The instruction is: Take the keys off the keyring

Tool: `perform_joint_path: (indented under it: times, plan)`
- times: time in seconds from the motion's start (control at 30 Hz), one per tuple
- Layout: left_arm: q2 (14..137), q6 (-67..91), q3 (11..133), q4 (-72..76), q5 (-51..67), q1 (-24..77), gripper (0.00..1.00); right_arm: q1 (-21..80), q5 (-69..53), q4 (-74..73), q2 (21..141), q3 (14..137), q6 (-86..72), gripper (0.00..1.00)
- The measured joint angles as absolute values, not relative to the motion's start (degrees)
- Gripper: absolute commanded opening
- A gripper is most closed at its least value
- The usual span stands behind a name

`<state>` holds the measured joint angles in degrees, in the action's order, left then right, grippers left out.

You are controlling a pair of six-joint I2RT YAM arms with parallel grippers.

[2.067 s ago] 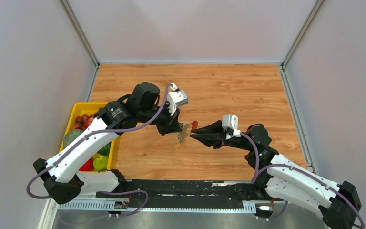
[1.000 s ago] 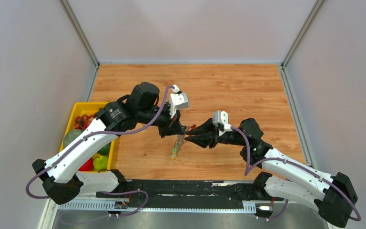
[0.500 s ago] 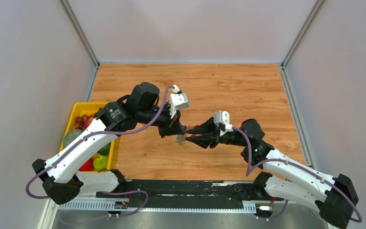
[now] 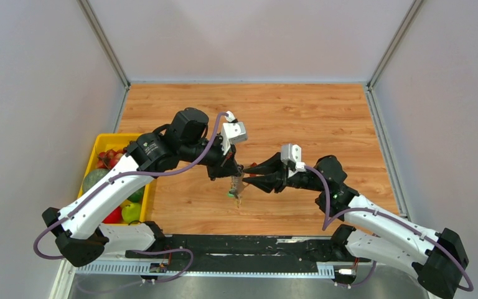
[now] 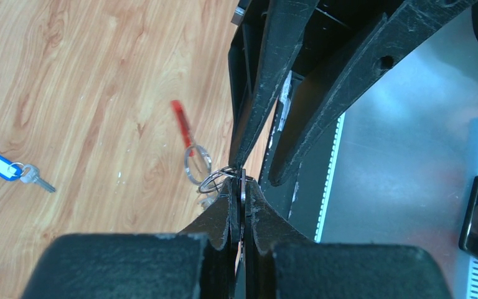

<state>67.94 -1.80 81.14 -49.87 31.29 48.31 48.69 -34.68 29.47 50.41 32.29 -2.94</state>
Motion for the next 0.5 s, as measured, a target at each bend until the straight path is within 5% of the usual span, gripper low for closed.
perform_joint_path:
  times: [0.5]
  plan:
    - [67.9, -1.8, 80.9, -49.8, 34.0, 48.7, 0.00, 48.7, -34.5, 29.4, 51.1, 32.3, -2.9, 0.36]
